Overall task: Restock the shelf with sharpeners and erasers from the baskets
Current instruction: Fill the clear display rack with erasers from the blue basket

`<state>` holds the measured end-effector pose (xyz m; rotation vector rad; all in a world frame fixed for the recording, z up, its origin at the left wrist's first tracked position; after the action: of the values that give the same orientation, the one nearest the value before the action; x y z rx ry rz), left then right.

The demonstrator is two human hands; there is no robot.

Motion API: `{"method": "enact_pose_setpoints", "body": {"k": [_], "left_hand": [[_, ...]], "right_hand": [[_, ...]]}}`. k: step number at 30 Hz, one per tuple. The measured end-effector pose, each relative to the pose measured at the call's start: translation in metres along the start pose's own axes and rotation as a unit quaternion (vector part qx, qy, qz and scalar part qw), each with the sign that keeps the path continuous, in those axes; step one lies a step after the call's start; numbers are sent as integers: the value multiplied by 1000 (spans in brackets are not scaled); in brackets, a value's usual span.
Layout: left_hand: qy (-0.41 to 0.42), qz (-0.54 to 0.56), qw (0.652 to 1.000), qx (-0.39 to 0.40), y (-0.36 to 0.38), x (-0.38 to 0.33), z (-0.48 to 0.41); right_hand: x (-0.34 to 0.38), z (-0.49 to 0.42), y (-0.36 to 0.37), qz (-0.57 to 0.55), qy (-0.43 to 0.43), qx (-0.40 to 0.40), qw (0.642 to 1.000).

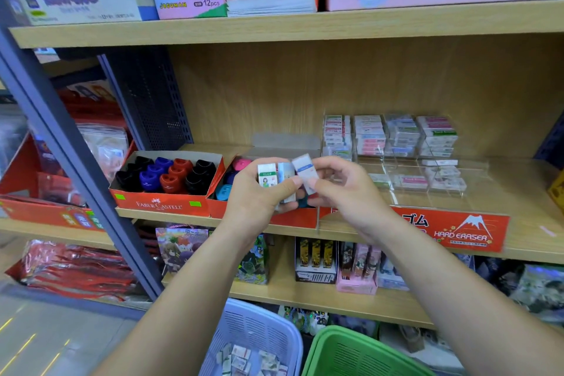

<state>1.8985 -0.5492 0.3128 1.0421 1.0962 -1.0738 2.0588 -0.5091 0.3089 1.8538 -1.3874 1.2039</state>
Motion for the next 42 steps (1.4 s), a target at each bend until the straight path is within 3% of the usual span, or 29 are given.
{"method": "enact_pose_setpoints", "body": {"k": [4,11,17,23,27,32,42], "left_hand": [[6,1,1000,3,2,-3,2],[-5,-9,1000,-5,4,-1,4],[-3,-37,999,-21,4,3,3],[1,-70,997,-27,6,5,0],[-8,-92,995,-37,0,8,-5],[-10,-105,994,-41,-4,5,-12],[-22,-82,996,-36,-8,1,-26]], "right_hand": [[3,1,-8,-7,5,-6,1000],[-2,5,-20,88,-55,-5,995],[1,9,-23,50,-37,-31,998],[2,7,-35,102,-2,-27,994],[-1,-9,-63,130,44,-82,987],[-11,-52,-91,189,24,-149,970],[-50,-104,-89,361,18,-121,925]]}}
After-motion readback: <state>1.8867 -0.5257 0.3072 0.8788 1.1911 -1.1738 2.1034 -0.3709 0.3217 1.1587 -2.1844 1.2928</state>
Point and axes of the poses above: each hand's wrist, its own z-axis away from the middle knuckle, its own y-axis out of the palm, x = y × z, the point moved 3 cm from there along -z, towards the middle knuckle, and after that the axes turned 15 degrees about -y, right-handed, at the moved point
